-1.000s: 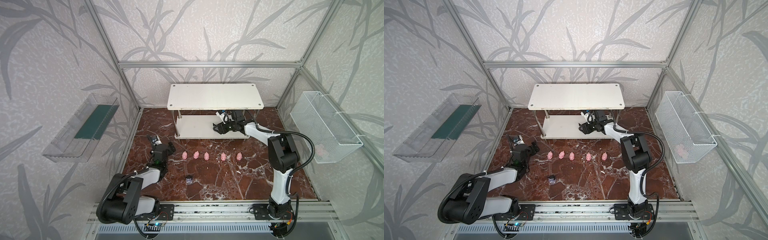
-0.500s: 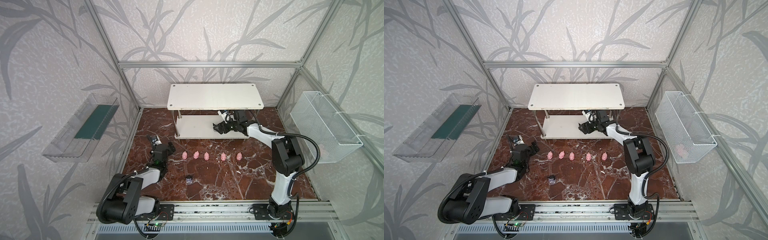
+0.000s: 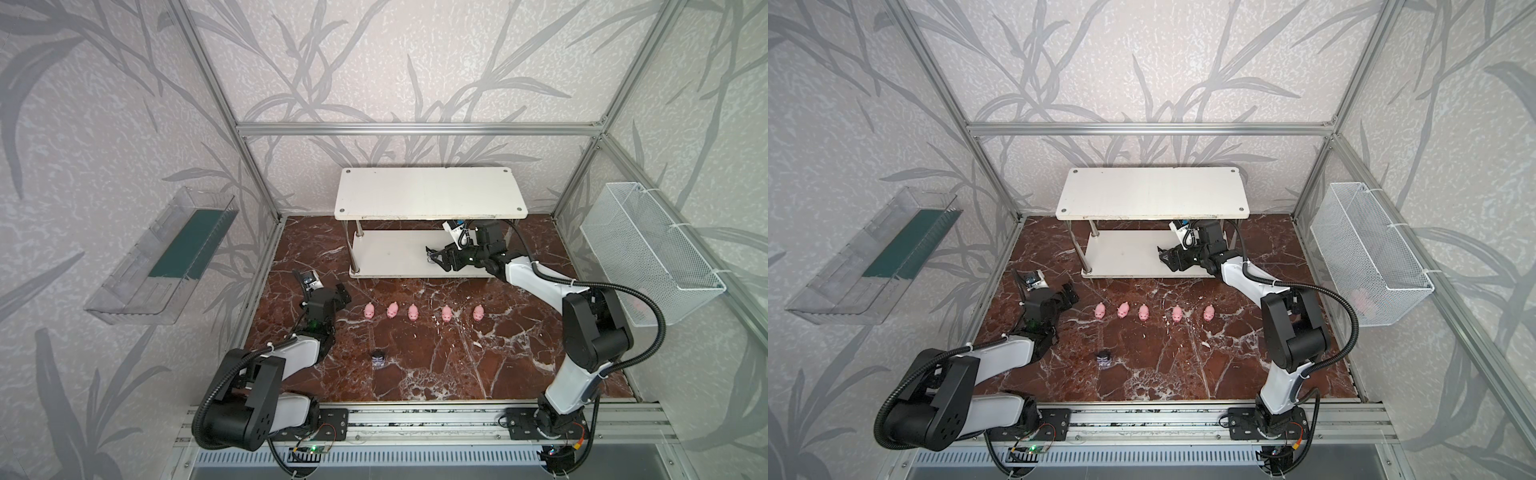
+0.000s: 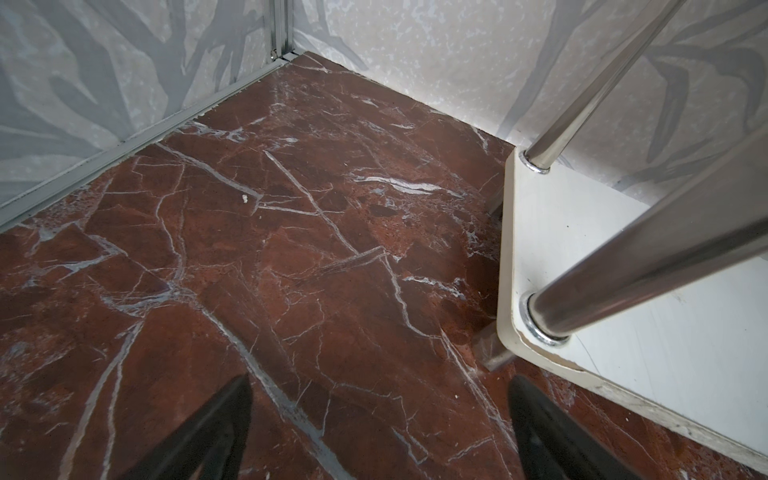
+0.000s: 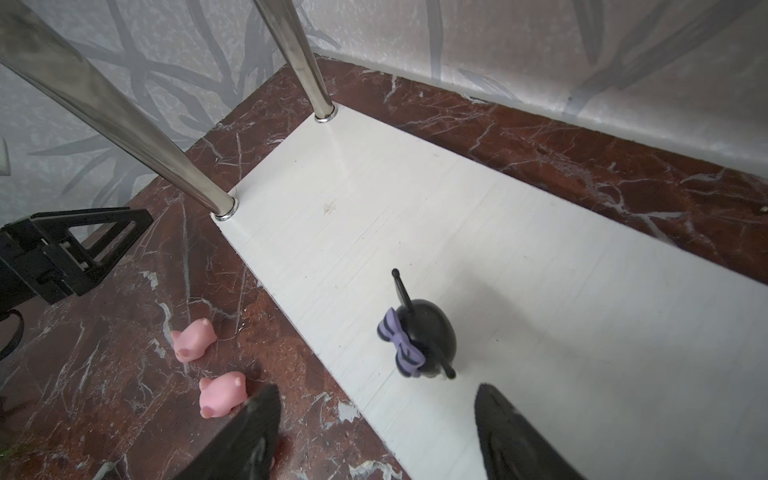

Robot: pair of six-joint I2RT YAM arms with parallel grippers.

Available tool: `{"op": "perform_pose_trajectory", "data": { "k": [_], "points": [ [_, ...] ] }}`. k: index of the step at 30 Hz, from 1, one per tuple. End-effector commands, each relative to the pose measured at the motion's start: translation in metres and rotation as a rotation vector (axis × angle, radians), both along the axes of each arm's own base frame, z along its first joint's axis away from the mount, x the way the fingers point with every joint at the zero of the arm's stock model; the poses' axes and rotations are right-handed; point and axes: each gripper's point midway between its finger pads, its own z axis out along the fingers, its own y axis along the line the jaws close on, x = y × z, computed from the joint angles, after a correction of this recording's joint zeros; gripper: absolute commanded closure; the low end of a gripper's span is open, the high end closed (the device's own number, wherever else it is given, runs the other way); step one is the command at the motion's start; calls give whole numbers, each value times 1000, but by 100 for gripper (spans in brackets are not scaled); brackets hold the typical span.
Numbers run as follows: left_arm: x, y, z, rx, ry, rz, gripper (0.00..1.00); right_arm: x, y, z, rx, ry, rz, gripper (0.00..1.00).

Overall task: Place and organize the plastic toys onto the shelf
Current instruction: 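Lower the figure onto the lower shelf and open the right gripper, then swing the left gripper over the figure nearest the robot while the right gripper withdraws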

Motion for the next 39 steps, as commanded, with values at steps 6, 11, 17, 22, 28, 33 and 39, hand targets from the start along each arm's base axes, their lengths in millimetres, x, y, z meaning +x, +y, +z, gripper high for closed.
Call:
{"op": "perform_pose_trajectory", "data": {
  "k": [6, 11, 17, 22, 28, 33, 39],
  "points": [
    [-4, 1, 10, -24, -31, 6, 6, -11, -3, 31, 80, -80, -9, 26],
    [-13, -9, 21, -64, -43, -50, 9, -30, -5, 33, 124, -90, -5, 26],
    [-41, -22, 35, -120, -36, -105, 10, -61, -11, 42, 157, -128, -13, 27],
    [-71, -36, 47, -172, -48, -154, 10, -92, -11, 50, 151, -172, -28, 27],
    [-111, -74, 48, -177, 21, -283, 6, -121, -19, 50, 147, -192, -63, 27],
    [-147, -91, 37, -116, 117, -363, 5, -131, -27, 40, 127, -187, -82, 27],
    [-177, -119, 24, -76, 217, -468, 5, -137, -29, 33, 146, -173, -80, 27]
  ]
}}
